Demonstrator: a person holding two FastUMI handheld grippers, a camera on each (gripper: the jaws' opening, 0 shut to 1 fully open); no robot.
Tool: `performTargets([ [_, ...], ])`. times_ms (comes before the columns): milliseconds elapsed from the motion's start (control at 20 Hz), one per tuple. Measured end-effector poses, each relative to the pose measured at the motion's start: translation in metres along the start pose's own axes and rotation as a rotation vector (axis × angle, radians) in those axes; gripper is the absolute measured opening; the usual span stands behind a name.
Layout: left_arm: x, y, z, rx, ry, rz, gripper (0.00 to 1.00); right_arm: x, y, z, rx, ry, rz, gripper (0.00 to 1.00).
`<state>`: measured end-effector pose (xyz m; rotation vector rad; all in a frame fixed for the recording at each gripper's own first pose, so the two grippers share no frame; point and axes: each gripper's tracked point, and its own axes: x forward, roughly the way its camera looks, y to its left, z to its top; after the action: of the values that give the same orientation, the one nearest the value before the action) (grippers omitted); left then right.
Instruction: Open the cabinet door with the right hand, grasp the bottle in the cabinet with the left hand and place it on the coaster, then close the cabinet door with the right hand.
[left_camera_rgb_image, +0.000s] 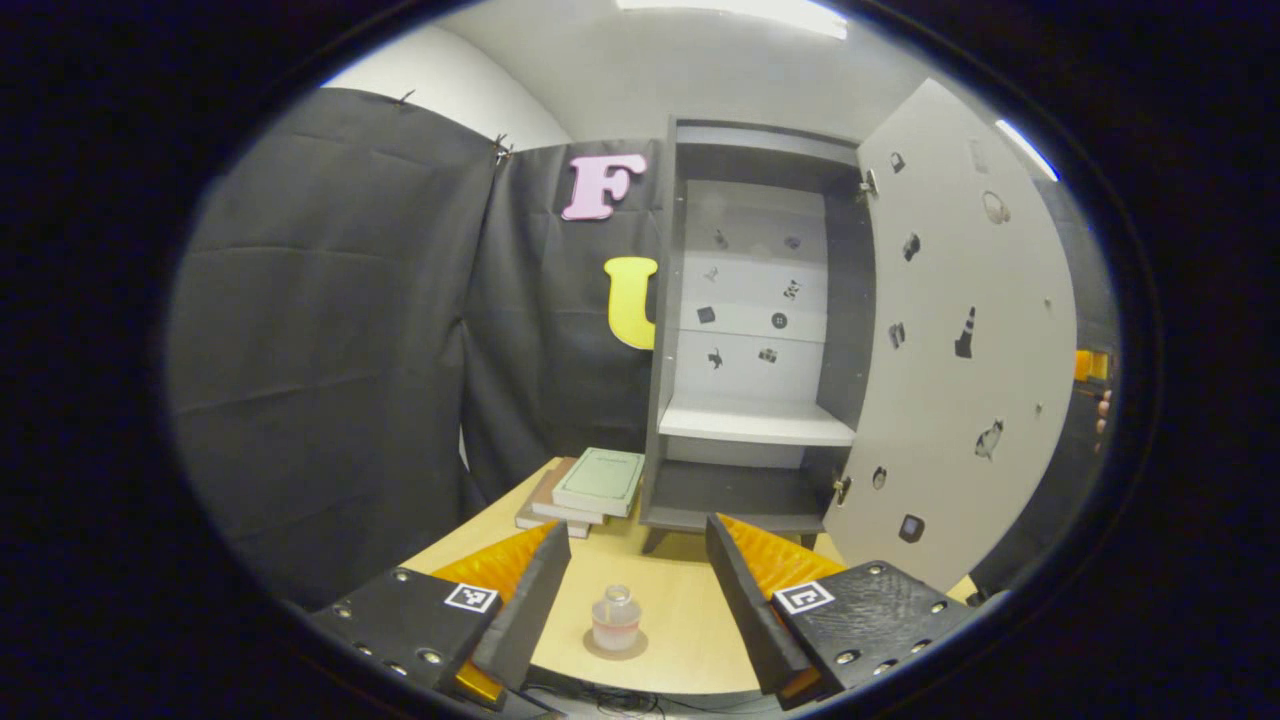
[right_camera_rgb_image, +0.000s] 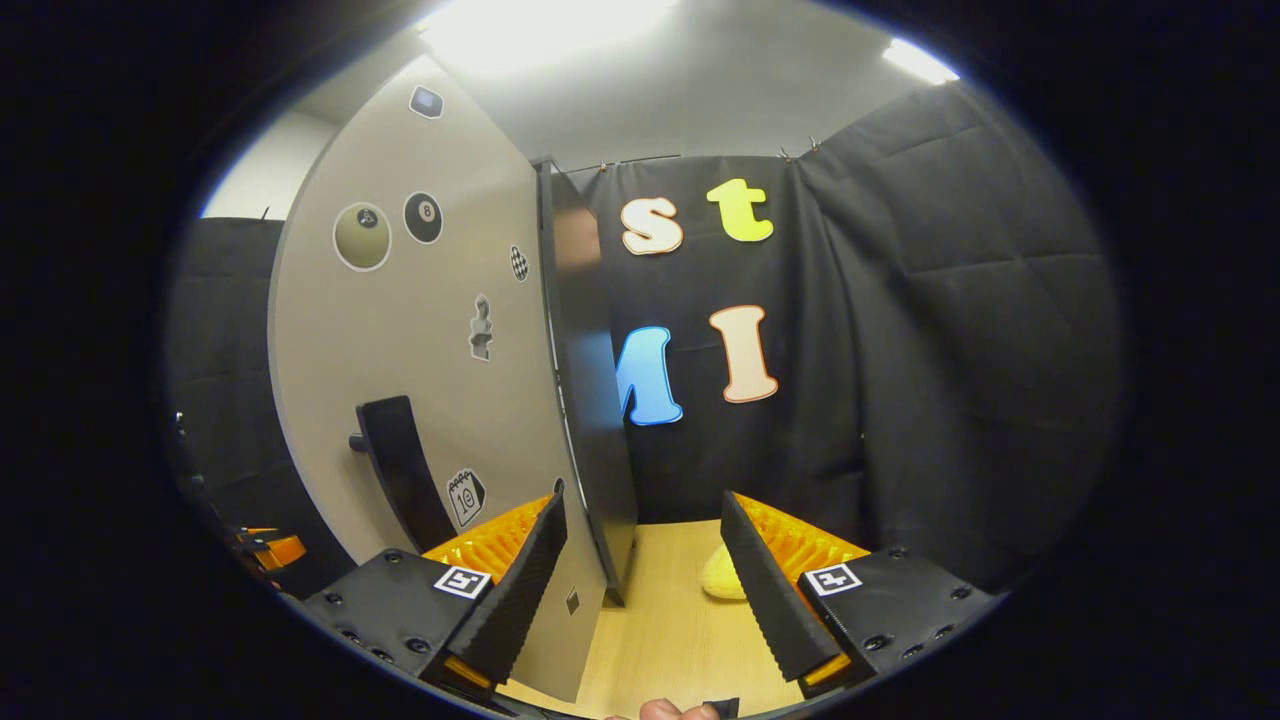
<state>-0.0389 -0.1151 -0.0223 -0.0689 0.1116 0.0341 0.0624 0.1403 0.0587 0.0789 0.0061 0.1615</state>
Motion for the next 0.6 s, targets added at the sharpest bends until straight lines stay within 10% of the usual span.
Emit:
performTargets([
  [600,0.002,0.007,0.035,-0.073,-0.003,-0.035,0.87,-0.001,0.027,-0.003,-0.054,0.040,0.033,0.92],
])
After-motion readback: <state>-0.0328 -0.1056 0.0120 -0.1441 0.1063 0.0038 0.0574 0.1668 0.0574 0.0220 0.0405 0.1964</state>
